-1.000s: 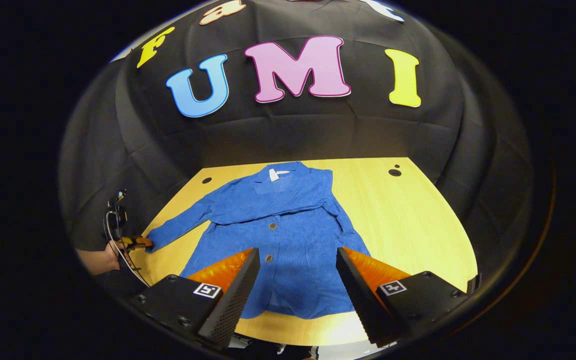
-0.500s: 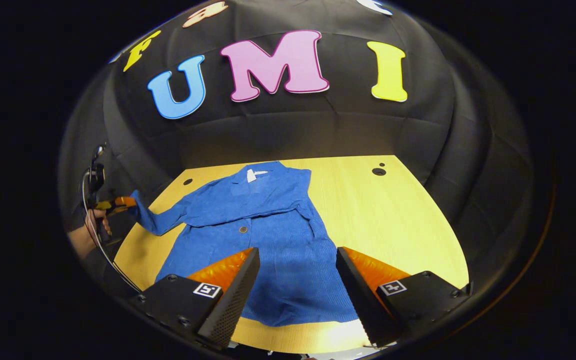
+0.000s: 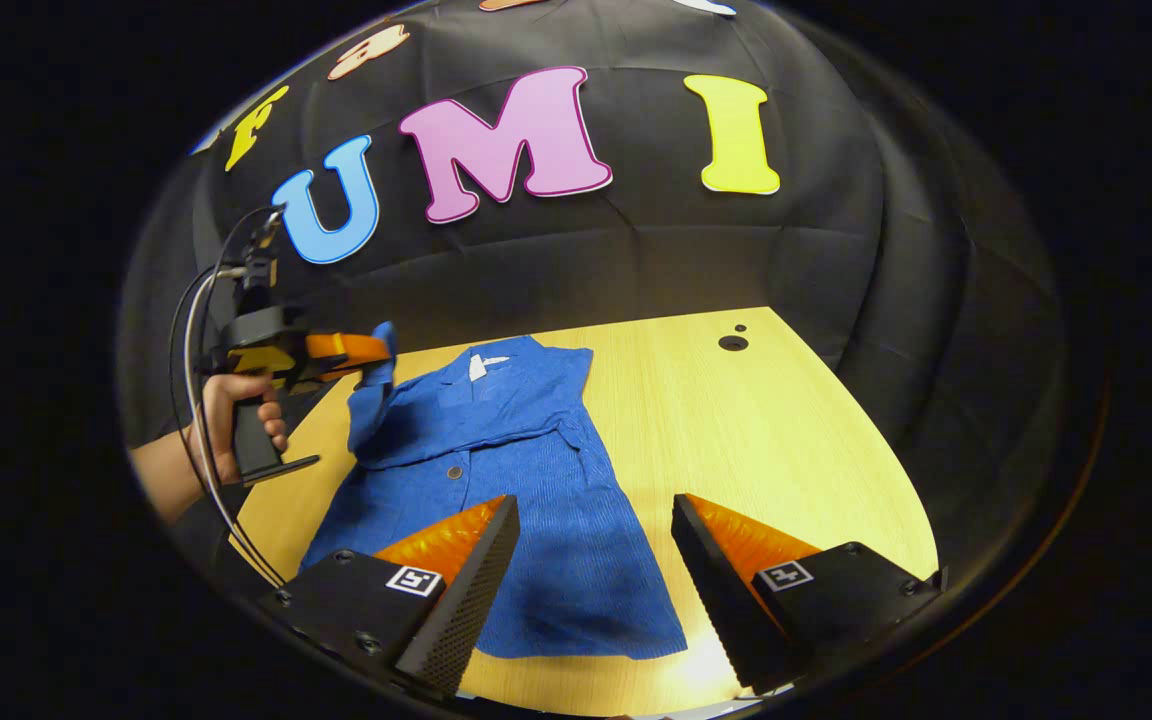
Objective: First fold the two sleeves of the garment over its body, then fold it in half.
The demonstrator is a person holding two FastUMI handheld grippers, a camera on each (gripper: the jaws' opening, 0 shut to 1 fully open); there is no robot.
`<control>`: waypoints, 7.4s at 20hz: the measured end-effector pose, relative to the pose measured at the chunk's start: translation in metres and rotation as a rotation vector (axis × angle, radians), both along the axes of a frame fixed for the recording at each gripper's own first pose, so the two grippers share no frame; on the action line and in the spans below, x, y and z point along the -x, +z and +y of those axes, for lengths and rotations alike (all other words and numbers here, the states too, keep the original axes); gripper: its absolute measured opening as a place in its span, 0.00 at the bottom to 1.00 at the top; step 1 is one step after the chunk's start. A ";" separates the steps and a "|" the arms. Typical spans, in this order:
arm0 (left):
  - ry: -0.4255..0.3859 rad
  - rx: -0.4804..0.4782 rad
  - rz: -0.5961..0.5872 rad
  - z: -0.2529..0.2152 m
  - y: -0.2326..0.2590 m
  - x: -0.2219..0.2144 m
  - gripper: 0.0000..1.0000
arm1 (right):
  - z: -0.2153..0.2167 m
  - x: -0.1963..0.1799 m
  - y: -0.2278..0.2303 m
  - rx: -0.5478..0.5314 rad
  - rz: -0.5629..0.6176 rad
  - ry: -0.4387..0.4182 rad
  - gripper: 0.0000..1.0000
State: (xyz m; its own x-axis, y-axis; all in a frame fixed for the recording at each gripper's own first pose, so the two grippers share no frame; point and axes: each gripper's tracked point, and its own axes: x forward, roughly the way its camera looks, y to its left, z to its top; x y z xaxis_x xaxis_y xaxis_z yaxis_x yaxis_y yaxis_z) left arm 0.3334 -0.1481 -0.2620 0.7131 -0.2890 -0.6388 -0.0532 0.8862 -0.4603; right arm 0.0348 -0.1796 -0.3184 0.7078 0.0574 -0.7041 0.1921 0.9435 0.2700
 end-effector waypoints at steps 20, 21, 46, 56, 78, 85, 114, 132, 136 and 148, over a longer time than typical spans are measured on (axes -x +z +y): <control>-0.075 -0.284 0.223 0.117 -0.064 0.280 0.85 | 0.028 0.080 -0.108 0.002 0.382 0.091 0.99; -0.031 -0.247 0.278 0.125 -0.074 0.298 0.85 | 0.026 0.083 -0.114 0.021 0.396 0.083 0.99; -0.106 -0.293 0.495 0.105 -0.124 0.353 0.00 | 0.062 0.091 -0.153 -0.002 0.451 0.193 0.06; -0.009 -0.171 0.404 0.115 -0.065 0.304 0.00 | 0.080 0.041 -0.098 -0.146 0.374 0.197 0.05; 0.110 -0.352 0.071 0.208 -0.015 -0.107 0.00 | 0.035 -0.371 -0.064 -0.108 -0.046 0.177 0.04; 0.087 -0.414 0.184 0.215 -0.098 -0.166 0.13 | 0.016 -0.418 -0.163 0.072 0.070 0.110 0.10; -0.004 -0.378 -0.702 0.152 0.214 0.249 0.83 | 0.109 -0.053 0.262 0.281 -0.685 -0.059 0.96; 0.274 -0.293 -0.762 0.159 0.182 0.363 0.81 | 0.177 0.087 0.247 0.359 -0.660 0.002 0.96; 0.240 -0.310 -0.786 0.148 0.191 0.350 0.81 | 0.181 0.079 0.252 0.356 -0.682 0.025 0.96; 0.246 -0.434 -0.843 0.164 0.214 0.341 0.81 | 0.155 0.072 0.253 0.367 -0.688 -0.005 0.95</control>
State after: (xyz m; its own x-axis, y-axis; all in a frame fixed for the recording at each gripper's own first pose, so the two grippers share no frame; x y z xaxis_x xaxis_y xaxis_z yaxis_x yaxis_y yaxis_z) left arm -0.0080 0.0157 -0.0479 0.9934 0.0687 0.0924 -0.0625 0.9957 -0.0687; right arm -0.0377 -0.0245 -0.0652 0.9919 -0.0987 -0.0795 0.0991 0.9951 0.0007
